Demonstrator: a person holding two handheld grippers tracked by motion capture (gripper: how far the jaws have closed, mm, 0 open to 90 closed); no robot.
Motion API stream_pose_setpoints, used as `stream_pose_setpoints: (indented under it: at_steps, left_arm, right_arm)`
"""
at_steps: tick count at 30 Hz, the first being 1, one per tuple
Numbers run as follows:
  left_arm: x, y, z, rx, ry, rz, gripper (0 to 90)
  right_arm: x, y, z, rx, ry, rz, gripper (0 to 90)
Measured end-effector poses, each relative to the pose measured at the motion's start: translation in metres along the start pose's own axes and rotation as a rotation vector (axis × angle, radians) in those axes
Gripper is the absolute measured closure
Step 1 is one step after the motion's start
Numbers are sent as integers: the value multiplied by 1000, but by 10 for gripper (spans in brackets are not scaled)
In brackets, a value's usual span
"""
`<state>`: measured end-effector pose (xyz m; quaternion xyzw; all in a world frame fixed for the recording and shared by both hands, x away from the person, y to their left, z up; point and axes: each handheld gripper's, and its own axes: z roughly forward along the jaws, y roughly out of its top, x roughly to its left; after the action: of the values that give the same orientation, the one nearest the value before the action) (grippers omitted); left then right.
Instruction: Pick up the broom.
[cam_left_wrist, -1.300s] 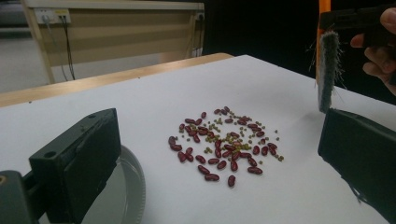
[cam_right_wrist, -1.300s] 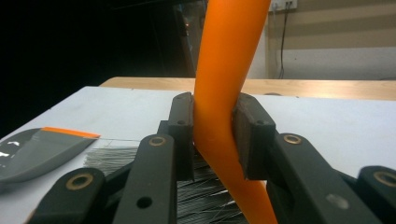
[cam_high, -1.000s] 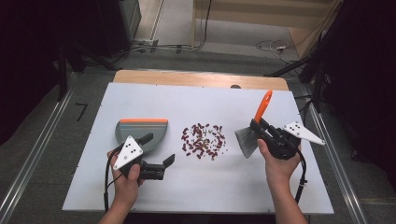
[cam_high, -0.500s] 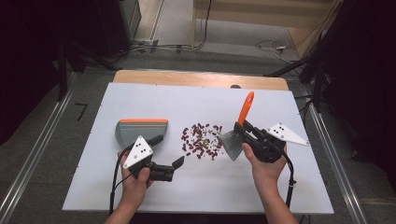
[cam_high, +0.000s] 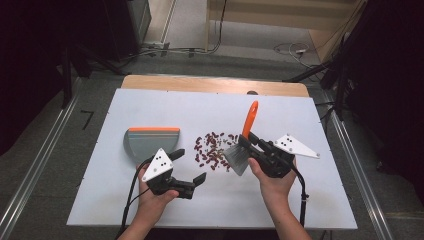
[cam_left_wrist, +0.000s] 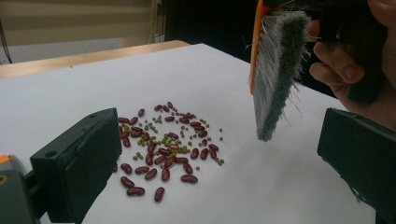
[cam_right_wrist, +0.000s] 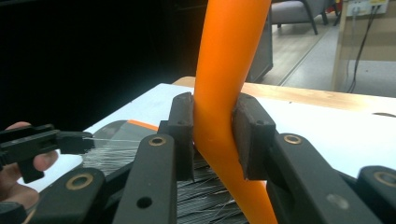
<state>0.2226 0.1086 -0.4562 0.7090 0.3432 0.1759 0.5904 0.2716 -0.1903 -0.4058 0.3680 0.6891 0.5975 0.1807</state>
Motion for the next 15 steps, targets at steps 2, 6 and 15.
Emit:
stream_pose_setpoints:
  at_steps: [2, 6, 15]
  left_arm:
    - [-3, 0, 2, 4, -6, -4, 8]
    - [-7, -1, 5, 11, -17, -5, 18]
    - [-16, -2, 12, 23, -40, -17, 56]
  right_arm:
    - [3, -1, 1, 3, 11, 3, 692]
    - [11, -1, 4, 3, 27, -5, 691]
    - [26, -3, 9, 1, 66, -19, 691]
